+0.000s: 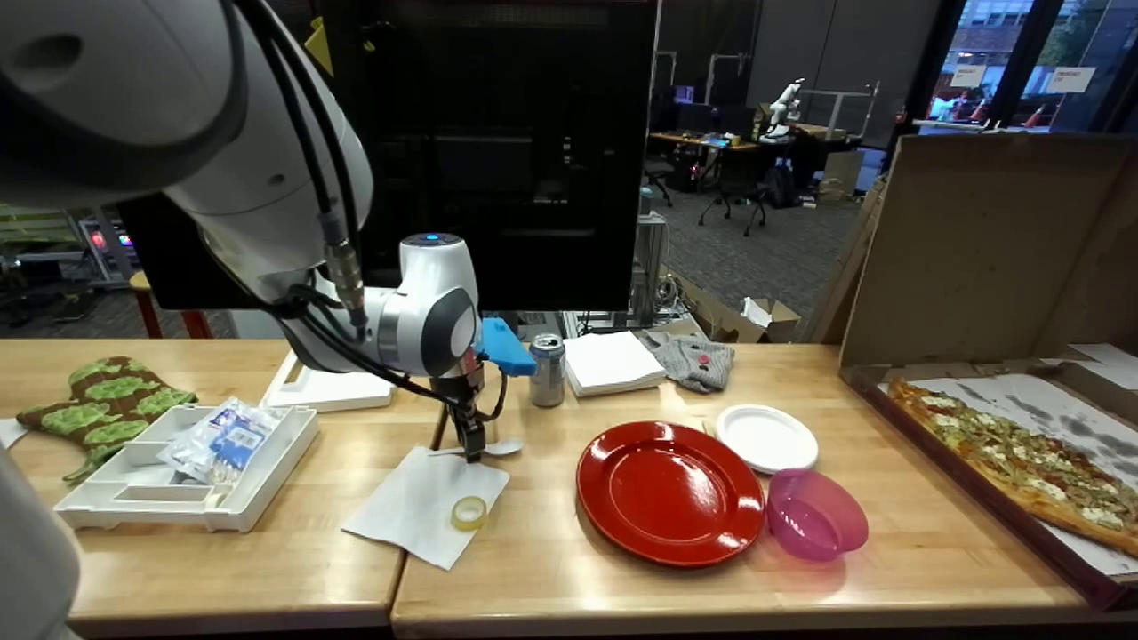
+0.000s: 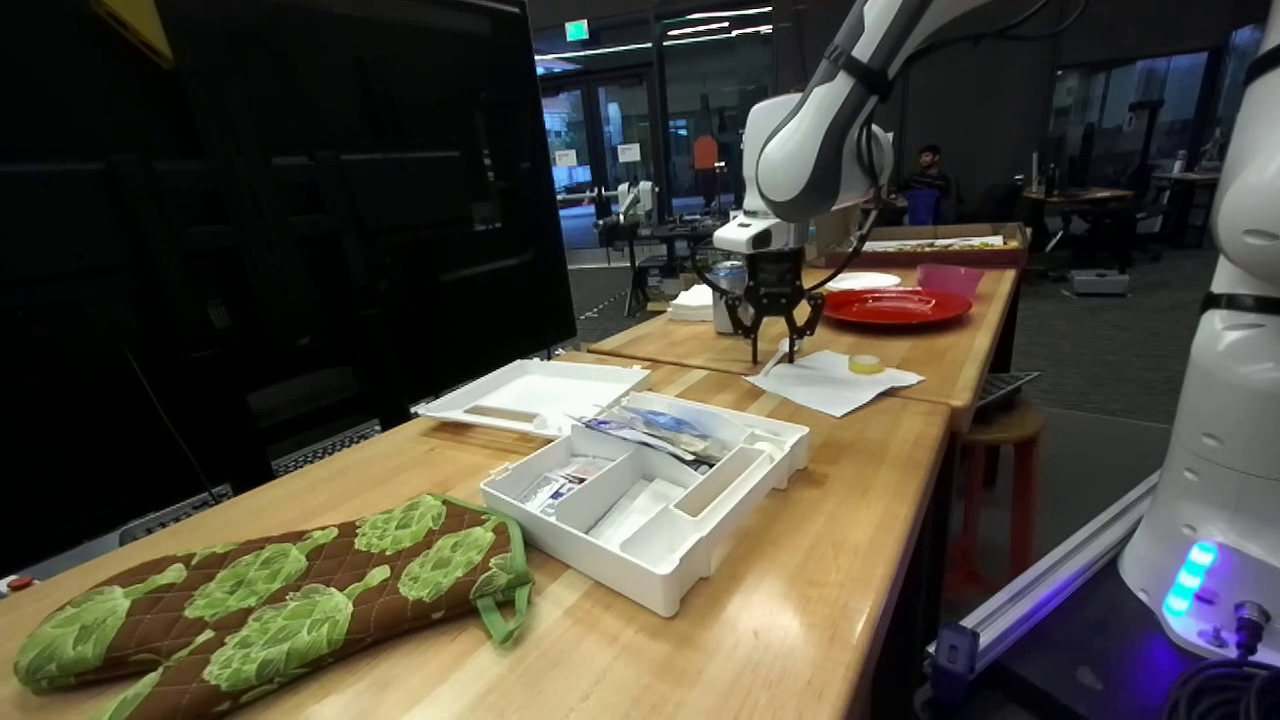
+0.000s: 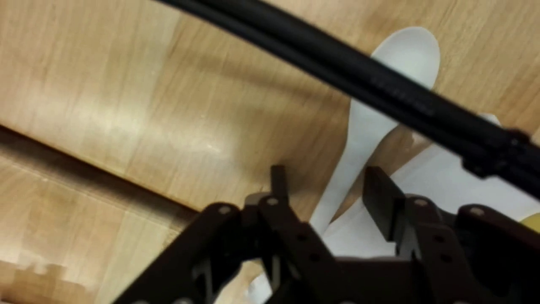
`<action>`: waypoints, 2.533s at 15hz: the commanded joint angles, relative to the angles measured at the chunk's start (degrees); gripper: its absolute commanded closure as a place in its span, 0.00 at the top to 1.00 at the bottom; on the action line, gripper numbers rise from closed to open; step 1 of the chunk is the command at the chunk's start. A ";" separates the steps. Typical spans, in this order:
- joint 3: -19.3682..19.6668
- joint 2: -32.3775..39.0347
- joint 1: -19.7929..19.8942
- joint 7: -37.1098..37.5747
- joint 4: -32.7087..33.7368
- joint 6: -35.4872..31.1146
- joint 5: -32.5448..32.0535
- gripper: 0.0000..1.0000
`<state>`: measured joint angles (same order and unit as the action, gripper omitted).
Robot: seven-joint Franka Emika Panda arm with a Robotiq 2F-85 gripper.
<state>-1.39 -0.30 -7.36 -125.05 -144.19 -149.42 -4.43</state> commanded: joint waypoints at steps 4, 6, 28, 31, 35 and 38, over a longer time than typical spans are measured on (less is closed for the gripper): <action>-1.12 0.23 1.04 -1.29 -0.19 -0.64 1.29 0.00; -1.11 0.11 1.06 -1.41 -0.22 -0.71 1.39 0.03; 3.63 -22.01 -0.38 -0.61 -15.42 -6.78 0.45 0.03; 7.60 -23.19 -0.09 -1.72 -14.81 -5.51 1.30 0.03; 11.47 -23.05 2.12 -1.96 -12.90 -1.86 0.30 0.03; 13.25 -22.13 3.66 -0.40 -10.20 3.77 1.97 0.03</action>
<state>10.77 -22.06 -4.92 -125.88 -156.64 -150.32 -4.32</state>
